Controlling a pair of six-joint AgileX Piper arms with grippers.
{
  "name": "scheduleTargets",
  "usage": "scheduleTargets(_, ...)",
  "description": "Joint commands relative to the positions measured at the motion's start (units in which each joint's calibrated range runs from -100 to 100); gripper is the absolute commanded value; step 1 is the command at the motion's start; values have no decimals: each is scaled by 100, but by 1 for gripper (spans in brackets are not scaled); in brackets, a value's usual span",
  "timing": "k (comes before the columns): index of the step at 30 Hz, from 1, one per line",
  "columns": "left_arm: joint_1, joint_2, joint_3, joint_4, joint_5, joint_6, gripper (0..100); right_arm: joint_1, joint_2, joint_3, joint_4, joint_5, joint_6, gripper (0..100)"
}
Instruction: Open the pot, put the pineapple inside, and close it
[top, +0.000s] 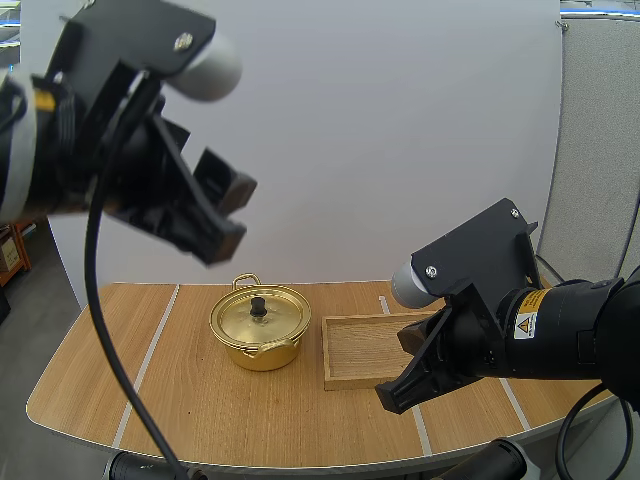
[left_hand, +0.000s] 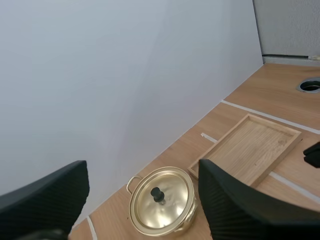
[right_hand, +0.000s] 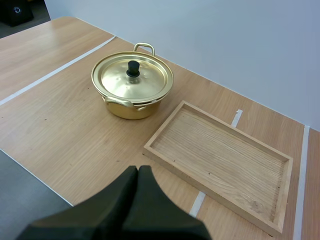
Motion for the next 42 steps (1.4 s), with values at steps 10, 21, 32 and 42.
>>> scheduleTargets(10, -7, -753, 1693, 25, 10, -225, 21, -85, -59, 28, -37, -58, -39, 0)
scheduleTargets(21, -7, -1928, 2959, 82, -232, -384, 0, -279, -59, 28, -158, -300, -49, 0)
scheduleTargets(32, -7, -2346, 3152, 814, -2237, -1661, 0, -734, -250, 28, -100, -1242, -49, 0)
scheduleTargets(42, -7, -2346, 3152, 1915, -3312, -3028, 0, -1090, -852, -12, 114, -2203, -49, 0)
